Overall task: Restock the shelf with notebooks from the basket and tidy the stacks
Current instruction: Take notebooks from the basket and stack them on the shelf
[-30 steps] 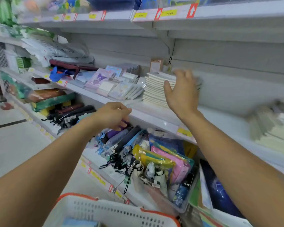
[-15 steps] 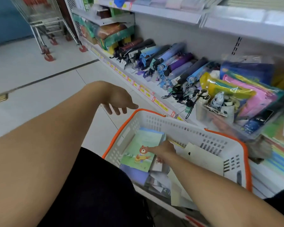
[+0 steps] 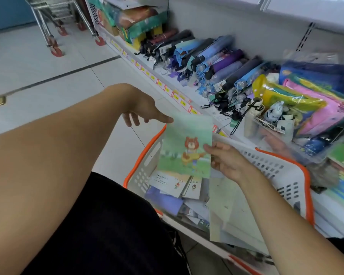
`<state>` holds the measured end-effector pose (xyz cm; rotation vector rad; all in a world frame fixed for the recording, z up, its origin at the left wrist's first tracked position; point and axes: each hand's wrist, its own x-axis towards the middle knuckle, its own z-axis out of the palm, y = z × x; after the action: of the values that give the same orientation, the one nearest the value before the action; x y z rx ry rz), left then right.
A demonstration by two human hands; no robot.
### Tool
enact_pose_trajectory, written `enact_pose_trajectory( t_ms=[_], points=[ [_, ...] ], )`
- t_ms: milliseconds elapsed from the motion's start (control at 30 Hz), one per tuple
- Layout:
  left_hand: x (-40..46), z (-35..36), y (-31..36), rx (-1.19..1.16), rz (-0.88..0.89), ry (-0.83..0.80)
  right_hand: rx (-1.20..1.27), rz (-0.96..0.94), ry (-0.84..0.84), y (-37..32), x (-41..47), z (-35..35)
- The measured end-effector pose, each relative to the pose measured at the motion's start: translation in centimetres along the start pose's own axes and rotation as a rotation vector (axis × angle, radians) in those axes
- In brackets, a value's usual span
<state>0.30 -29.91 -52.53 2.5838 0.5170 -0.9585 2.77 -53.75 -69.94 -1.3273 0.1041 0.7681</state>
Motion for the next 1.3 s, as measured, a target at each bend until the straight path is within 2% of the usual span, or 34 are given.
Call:
enact_pose_trajectory(
  t_ms=[100,167,200,233,300,367,500,700,767,867,1000,1067,1167,1300],
  points=[
    [-0.3,-0.2,-0.2,-0.214,0.082,-0.018,0.229,-0.080,-0.128,-2.1,-0.7,2.0],
    [-0.4,-0.4,0.0,-0.366,0.181,0.042,0.260,-0.060,-0.112,-2.1,-0.1,3.3],
    [-0.3,-0.7,0.1,-0.373,0.205,0.115,0.225,-0.012,-0.051,-1.5,0.3,3.7],
    [-0.2,-1.0,0.3,-0.329,0.210,0.200,0.097,0.048,0.059,-0.4,1.1,3.8],
    [-0.1,-1.5,0.3,-0.205,0.180,0.326,-0.338,0.141,0.270,2.7,2.5,3.6],
    [0.1,-1.6,0.1,-0.150,0.143,0.343,-0.681,0.172,0.316,5.7,3.3,3.7],
    [0.5,-1.4,-0.8,-0.082,0.106,0.277,-0.815,0.157,0.310,8.6,4.1,3.8],
    [1.0,-1.4,-0.9,-0.106,0.111,0.247,-0.684,0.267,0.288,9.3,5.8,1.4],
    [1.0,-1.2,-0.9,-0.095,0.111,0.238,-0.578,0.243,0.254,8.2,4.6,0.3],
    [0.8,-1.1,-0.6,-0.105,0.132,0.260,-0.300,0.089,0.174,4.1,1.0,-1.9],
    [-0.1,-1.4,0.4,-0.163,0.178,0.374,0.129,-0.175,0.069,-3.9,-3.8,-2.7],
    [-0.7,-1.6,1.6,-0.388,0.264,0.381,0.197,-0.263,0.005,-7.3,-4.6,-1.3],
    [-2.6,-1.9,4.9,-0.858,0.449,0.315,0.220,-0.362,0.035,-11.3,-4.9,1.3],
    [-5.1,-2.3,9.0,-1.109,0.567,0.349,0.259,-0.436,0.123,-15.8,-5.9,2.9]
  ],
)
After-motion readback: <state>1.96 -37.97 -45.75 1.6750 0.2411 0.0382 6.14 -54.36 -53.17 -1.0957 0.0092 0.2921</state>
